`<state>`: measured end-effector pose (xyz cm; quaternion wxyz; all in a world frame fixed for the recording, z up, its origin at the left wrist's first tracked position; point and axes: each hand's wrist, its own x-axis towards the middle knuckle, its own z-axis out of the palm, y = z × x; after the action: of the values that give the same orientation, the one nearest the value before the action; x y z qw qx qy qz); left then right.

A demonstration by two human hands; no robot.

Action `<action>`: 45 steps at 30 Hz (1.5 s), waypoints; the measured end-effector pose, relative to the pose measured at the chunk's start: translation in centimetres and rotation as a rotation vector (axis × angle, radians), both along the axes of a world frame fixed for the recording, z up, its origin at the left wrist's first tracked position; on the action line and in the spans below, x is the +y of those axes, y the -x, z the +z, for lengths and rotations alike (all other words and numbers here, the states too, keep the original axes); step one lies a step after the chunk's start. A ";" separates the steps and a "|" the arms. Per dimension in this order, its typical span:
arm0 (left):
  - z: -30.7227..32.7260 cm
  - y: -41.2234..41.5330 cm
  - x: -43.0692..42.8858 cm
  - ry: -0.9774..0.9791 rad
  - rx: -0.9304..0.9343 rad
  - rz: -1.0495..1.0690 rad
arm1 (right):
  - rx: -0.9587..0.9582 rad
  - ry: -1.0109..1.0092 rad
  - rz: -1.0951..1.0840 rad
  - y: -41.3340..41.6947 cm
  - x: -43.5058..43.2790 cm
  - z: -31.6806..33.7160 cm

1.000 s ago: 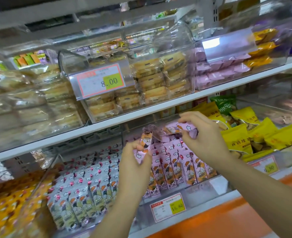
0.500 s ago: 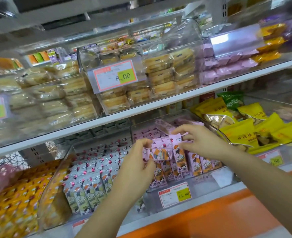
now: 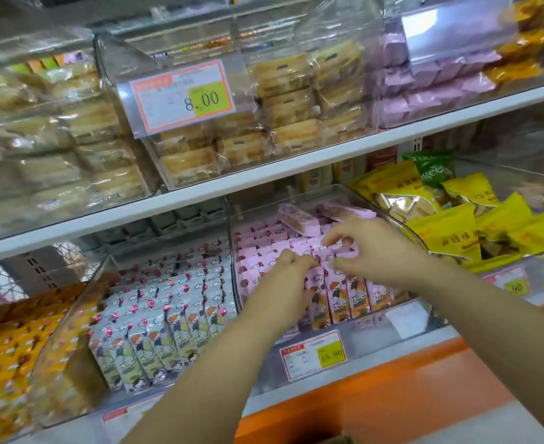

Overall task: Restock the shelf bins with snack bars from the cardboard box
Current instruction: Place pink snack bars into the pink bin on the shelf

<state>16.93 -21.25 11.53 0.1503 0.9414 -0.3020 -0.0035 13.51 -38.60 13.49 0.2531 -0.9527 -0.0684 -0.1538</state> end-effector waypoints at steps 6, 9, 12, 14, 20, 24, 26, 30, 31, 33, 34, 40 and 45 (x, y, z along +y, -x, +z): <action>1.7 -0.8 0.5 0.092 -0.028 0.033 | -0.179 0.259 -0.345 -0.8 -0.8 -0.7; 2.8 -2.3 -0.1 0.174 -0.117 0.065 | -0.106 0.389 -0.407 -1.3 -0.6 -1.2; 2.7 -4.2 -1.7 0.143 -0.144 0.106 | -0.090 0.405 -0.441 -1.8 -0.5 -1.0; 2.3 -5.4 -2.7 0.077 -0.132 0.086 | -0.057 0.461 -0.434 -2.2 -0.6 -1.0; 2.4 -6.4 -4.4 0.075 -0.085 0.087 | -0.099 0.369 -0.379 -2.5 -1.0 -1.1; 2.1 -6.2 -4.7 0.236 -0.115 0.165 | -0.165 0.028 -0.322 -1.9 -1.4 -0.8; 2.2 -5.8 -4.6 0.350 -0.076 0.205 | -0.187 -0.104 -0.312 -1.6 -1.5 -0.6; 3.0 -3.2 -3.0 0.636 0.008 0.262 | -0.234 -0.284 -0.325 -0.8 -1.5 0.2; 3.1 -2.2 -2.3 0.726 0.057 0.259 | -0.259 -0.278 -0.329 -0.5 -1.4 0.4; 3.1 -0.3 -0.8 0.842 0.100 0.251 | -0.283 -0.284 -0.310 0.2 -1.1 1.0; 3.1 0.5 -0.1 0.874 0.095 0.249 | -0.277 -0.303 -0.279 0.6 -0.8 1.2; 4.1 3.9 3.0 0.882 0.068 0.234 | -0.009 -0.882 0.008 2.0 1.2 3.3; 5.8 5.5 6.4 0.875 0.101 0.256 | 0.239 -1.099 0.152 2.6 2.8 4.9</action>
<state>11.42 -14.89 17.28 0.5473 0.8179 -0.1485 0.0970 10.86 -35.85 18.37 0.7280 -0.6842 -0.0176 -0.0393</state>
